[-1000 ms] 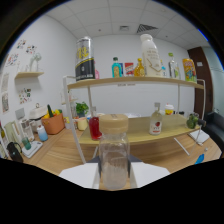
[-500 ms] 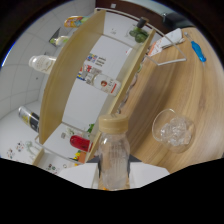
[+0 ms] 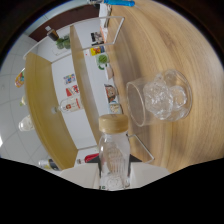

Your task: Make me a cup of Mount Fuji.

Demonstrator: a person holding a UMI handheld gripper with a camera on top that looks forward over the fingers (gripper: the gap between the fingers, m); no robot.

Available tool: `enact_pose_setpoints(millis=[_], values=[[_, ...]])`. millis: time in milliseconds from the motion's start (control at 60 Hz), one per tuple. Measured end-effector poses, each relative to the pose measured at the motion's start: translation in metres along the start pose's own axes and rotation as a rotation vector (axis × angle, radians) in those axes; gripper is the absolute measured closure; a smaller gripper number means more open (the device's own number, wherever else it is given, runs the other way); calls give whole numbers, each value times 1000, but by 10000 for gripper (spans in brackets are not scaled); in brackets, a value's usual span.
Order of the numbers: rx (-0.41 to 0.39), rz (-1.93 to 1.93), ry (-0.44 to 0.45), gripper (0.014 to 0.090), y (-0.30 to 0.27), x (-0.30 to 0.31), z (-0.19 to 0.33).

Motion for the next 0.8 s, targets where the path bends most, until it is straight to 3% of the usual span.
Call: enact_pose_setpoints(millis=[350,467,700,800], values=[[-30,-60,25,645,5,-3,-1],[-33,-404,83,640,13,-10,-4],[60,-1175,183,641,10,-26,0],[37,-1380,249,642,10,-4,8]])
